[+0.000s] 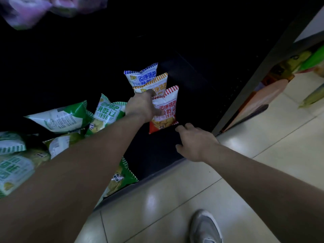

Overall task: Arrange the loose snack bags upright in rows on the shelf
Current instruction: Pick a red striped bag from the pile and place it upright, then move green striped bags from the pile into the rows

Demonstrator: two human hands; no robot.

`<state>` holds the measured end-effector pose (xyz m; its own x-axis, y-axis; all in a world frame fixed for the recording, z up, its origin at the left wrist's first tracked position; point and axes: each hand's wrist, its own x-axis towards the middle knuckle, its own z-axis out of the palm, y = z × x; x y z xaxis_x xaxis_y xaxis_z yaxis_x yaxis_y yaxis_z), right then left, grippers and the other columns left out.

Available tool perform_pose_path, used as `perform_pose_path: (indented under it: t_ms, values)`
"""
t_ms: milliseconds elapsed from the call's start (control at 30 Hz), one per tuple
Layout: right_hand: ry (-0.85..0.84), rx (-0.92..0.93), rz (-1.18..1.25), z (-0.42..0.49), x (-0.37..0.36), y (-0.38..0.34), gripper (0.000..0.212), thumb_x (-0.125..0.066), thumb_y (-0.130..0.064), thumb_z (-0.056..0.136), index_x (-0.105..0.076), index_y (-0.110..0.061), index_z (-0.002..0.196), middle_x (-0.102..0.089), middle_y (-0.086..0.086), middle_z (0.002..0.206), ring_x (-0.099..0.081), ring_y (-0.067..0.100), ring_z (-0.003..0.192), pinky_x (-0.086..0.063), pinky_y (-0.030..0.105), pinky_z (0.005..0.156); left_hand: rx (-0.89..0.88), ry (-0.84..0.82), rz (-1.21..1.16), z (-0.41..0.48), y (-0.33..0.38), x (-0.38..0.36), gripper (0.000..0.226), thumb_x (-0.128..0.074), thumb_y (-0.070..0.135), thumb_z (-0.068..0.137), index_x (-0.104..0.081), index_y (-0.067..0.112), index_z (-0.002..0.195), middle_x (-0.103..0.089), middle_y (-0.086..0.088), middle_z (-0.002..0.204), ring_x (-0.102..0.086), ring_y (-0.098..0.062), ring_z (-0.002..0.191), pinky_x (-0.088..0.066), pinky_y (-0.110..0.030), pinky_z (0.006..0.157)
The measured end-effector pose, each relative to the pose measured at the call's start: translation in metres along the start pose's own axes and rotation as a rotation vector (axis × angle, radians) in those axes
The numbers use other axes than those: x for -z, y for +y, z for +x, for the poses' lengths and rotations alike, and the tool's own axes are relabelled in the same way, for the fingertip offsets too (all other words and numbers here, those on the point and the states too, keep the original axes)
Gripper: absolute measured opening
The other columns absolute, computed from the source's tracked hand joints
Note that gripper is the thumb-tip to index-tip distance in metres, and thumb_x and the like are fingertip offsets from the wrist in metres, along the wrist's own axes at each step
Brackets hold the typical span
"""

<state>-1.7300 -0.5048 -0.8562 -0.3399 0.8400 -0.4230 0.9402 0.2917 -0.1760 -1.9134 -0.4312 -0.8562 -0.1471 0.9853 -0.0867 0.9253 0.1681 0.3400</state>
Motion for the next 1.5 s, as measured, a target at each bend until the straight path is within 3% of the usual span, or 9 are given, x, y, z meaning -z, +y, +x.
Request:
perform_pose_path:
  t_ms: [200, 400, 633, 733, 900, 1033, 1133, 1333, 1500]
  values:
    - [-0.021, -0.048, 0.048, 0.009, -0.01, -0.002, 0.057, -0.055, -0.039, 0.094, -0.037, -0.019, 0.144, -0.041, 0.009, 0.139, -0.048, 0.033, 0.124, -0.047, 0.044, 0.097, -0.057, 0.051, 0.081, 0.001, 0.004, -0.019, 0.072, -0.076, 0.06, 0.072, -0.054, 0.028, 0.132, -0.057, -0.006, 0.123, -0.061, -0.032, 0.107, -0.051, -0.041, 0.075]
    - [-0.044, -0.055, 0.047, 0.006, -0.016, -0.012, 0.058, -0.056, -0.039, 0.093, -0.037, -0.019, 0.144, -0.04, 0.009, 0.139, -0.048, 0.032, 0.122, -0.048, 0.044, 0.096, -0.102, 0.056, 0.217, -0.008, 0.003, -0.011, 0.082, -0.072, 0.063, 0.075, -0.042, 0.023, 0.14, -0.046, -0.007, 0.133, -0.048, -0.031, 0.121, -0.05, -0.045, 0.079]
    - [0.022, 0.014, 0.01, -0.019, 0.036, -0.048, 0.056, -0.056, -0.039, 0.091, -0.04, -0.017, 0.141, -0.042, 0.01, 0.136, -0.049, 0.032, 0.118, -0.049, 0.043, 0.093, -0.097, 0.005, 0.217, -0.066, -0.045, 0.06, 0.088, -0.068, 0.066, 0.076, -0.036, 0.027, 0.148, -0.045, -0.003, 0.141, -0.046, -0.027, 0.128, -0.05, -0.041, 0.089]
    - [0.092, 0.058, -0.011, -0.038, 0.065, -0.075, 0.052, -0.055, -0.039, 0.091, -0.044, -0.018, 0.137, -0.045, 0.009, 0.132, -0.051, 0.032, 0.116, -0.05, 0.043, 0.089, -0.039, -0.067, 0.279, -0.113, -0.078, 0.099, 0.086, -0.064, 0.066, 0.081, -0.031, 0.028, 0.151, -0.035, -0.002, 0.153, -0.042, -0.026, 0.136, -0.05, -0.042, 0.095]
    - [0.121, 0.158, -0.093, -0.068, 0.083, -0.124, 0.049, -0.054, -0.041, 0.093, -0.045, -0.02, 0.136, -0.044, 0.007, 0.131, -0.051, 0.034, 0.118, -0.045, 0.04, 0.081, 0.018, -0.211, 0.292, -0.189, -0.132, 0.142, 0.083, -0.059, 0.066, 0.084, -0.032, 0.025, 0.151, -0.037, -0.004, 0.15, -0.047, -0.028, 0.129, -0.049, -0.043, 0.095]
    - [0.049, 0.185, -0.125, -0.076, 0.055, -0.153, 0.053, -0.052, -0.043, 0.095, -0.041, -0.019, 0.141, -0.042, 0.009, 0.138, -0.05, 0.034, 0.12, -0.049, 0.047, 0.09, 0.069, -0.355, 0.311, -0.229, -0.166, 0.145, 0.086, -0.059, 0.066, 0.085, -0.027, 0.025, 0.153, -0.029, -0.004, 0.157, -0.042, -0.028, 0.135, -0.046, -0.042, 0.099]
    - [-0.033, 0.195, -0.114, -0.071, 0.015, -0.168, 0.053, -0.052, -0.044, 0.096, -0.041, -0.019, 0.141, -0.042, 0.009, 0.135, -0.052, 0.033, 0.115, -0.052, 0.046, 0.086, 0.047, -0.433, 0.343, -0.248, -0.192, 0.139, 0.085, -0.058, 0.064, 0.087, -0.024, 0.025, 0.154, -0.028, -0.004, 0.158, -0.036, -0.027, 0.139, -0.043, -0.044, 0.103]
    - [-0.15, 0.258, -0.063, -0.033, -0.049, -0.195, 0.054, -0.054, -0.042, 0.095, -0.041, -0.018, 0.141, -0.04, 0.01, 0.135, -0.046, 0.035, 0.122, -0.045, 0.046, 0.096, 0.056, -0.523, 0.347, -0.25, -0.245, 0.122, 0.087, -0.058, 0.064, 0.086, -0.022, 0.024, 0.154, -0.03, -0.006, 0.155, -0.034, -0.028, 0.139, -0.04, -0.047, 0.106]
    - [-0.176, 0.403, -0.165, 0.011, -0.071, -0.214, 0.078, -0.068, -0.037, 0.087, -0.027, -0.025, 0.153, -0.031, 0.003, 0.148, -0.032, 0.029, 0.132, -0.04, 0.046, 0.104, 0.081, -0.538, 0.229, -0.239, -0.275, 0.111, 0.088, -0.063, 0.064, 0.083, -0.027, 0.025, 0.152, -0.035, -0.006, 0.149, -0.039, -0.028, 0.135, -0.04, -0.045, 0.105]
